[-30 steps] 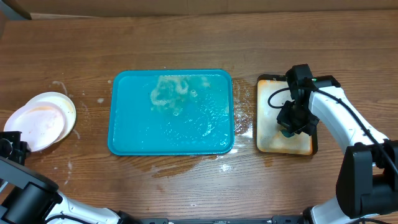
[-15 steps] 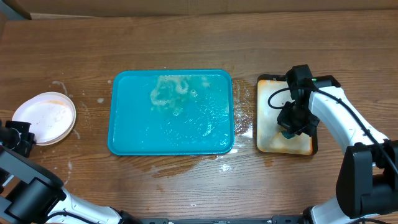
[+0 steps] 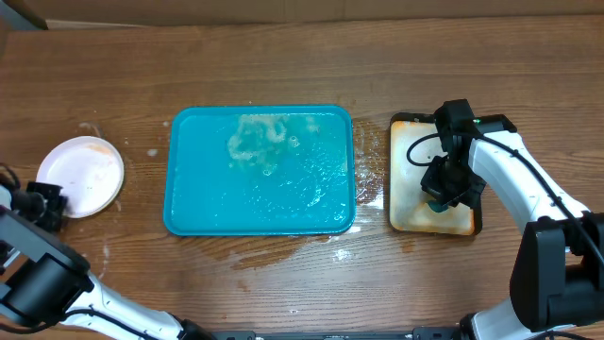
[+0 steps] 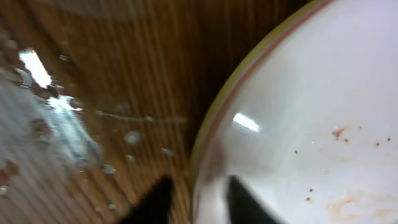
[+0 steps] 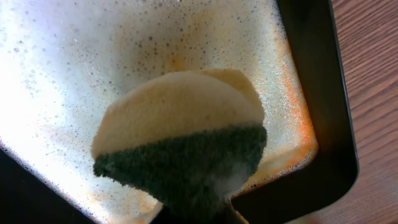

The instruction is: Clean dirty plates on tray and stack at the side

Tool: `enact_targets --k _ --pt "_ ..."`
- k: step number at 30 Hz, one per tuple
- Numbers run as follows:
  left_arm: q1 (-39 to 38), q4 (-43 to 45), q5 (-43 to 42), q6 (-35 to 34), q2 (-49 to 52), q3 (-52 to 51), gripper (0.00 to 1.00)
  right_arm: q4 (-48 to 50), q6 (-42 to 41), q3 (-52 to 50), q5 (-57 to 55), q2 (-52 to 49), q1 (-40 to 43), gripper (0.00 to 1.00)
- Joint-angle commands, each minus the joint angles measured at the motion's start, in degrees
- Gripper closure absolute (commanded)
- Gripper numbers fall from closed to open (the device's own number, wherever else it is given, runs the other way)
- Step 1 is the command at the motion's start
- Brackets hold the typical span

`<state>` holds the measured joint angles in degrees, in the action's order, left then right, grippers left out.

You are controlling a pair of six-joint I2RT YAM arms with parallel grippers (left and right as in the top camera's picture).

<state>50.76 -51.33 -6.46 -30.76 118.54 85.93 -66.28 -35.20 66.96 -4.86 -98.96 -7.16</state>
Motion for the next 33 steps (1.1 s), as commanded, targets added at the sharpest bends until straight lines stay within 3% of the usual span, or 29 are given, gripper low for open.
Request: enact_targets --k 1,2,4,14,15,16,18,19,26,33 --pt "-1.7 0.3 -0.9 1.0 1.0 -0.3 0.07 -0.1 -0.4 0.1 -0.2 0.3 0.3 0.96" --pt "-1.9 0.3 -0.9 1.0 1.0 -0.3 0.00 -0.1 -0.4 0.1 -0.2 0.3 0.3 0.94" --pt "-2.1 0.2 -0.9 1.0 0.8 -0.3 0.00 0.0 -0.4 0.1 -0.2 0.3 0.3 0.80" --pt "-5.5 -0.7 -1.1 0.7 -8.6 -0.2 0.00 0.9 0.8 0.8 -0.2 0.3 0.3 0.86" --pt "-6.1 -0.7 -1.1 0.7 -10.5 -0.2 0.00 1.1 1.2 1.2 -0.2 0.3 0.3 0.72" --pt "-7.0 -0.9 -1.1 0.7 -13.3 0.0 0.00 1.3 1.9 1.9 -0.2 0.3 0.3 0.33" --pt "-8.2 -1.3 -1.1 0.7 -17.0 0.3 0.00 1.4 3.2 3.5 -0.2 0.3 0.3 0.06" --pt "-8.9 -1.6 -1.1 0.7 -19.1 0.4 0.00 1.4 3.7 4.3 -0.2 0.3 0.3 0.00" --pt "-14.9 -5.8 -1.1 3.3 -32.3 0.5 0.00 -1.1 8.4 14.0 -0.2 0.3 0.3 0.00" --pt "-24.7 -8.4 -1.0 18.3 -41.6 0.5 0.00 -1.9 19.5 25.0 0.1 2.2 0.1 0.00"
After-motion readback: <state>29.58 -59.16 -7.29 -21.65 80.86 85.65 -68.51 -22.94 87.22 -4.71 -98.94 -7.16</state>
